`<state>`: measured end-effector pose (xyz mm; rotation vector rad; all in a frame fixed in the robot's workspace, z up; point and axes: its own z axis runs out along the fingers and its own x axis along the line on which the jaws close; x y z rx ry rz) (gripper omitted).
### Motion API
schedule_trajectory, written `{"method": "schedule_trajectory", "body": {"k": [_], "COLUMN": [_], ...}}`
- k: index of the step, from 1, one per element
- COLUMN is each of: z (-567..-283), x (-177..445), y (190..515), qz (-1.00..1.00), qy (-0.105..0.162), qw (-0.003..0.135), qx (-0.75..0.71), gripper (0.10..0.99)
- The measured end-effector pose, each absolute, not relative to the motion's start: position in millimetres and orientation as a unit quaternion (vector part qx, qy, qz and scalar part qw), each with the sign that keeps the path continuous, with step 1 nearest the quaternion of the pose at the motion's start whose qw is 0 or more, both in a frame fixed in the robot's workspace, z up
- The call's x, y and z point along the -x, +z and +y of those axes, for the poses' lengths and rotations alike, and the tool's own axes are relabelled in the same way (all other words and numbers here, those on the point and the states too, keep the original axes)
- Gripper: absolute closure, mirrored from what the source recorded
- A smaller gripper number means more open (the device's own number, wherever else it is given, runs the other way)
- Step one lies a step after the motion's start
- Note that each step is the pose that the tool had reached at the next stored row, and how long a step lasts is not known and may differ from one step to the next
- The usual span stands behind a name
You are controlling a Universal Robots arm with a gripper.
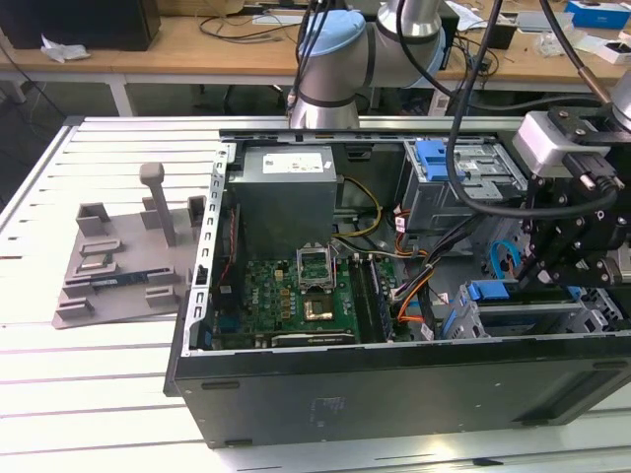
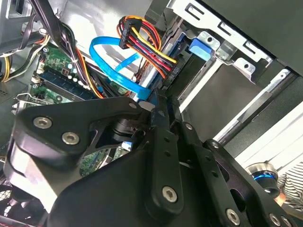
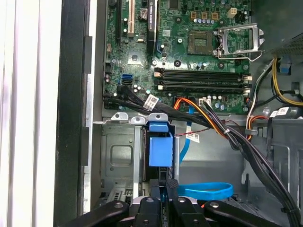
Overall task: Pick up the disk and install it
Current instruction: 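Insert the second disk wire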
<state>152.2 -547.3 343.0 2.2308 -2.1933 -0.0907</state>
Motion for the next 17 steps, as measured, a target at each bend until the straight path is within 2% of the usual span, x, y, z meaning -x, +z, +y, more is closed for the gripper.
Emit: {"method": "schedule_trajectory", "body": {"k": [17], "z": [-540.4], "x": [-158.0], "y": [339.9], "qz": [-0.701], "qy": [-0.029], "qw": [0.006], "qx": [-0.713], "gripper": [0.925]}}
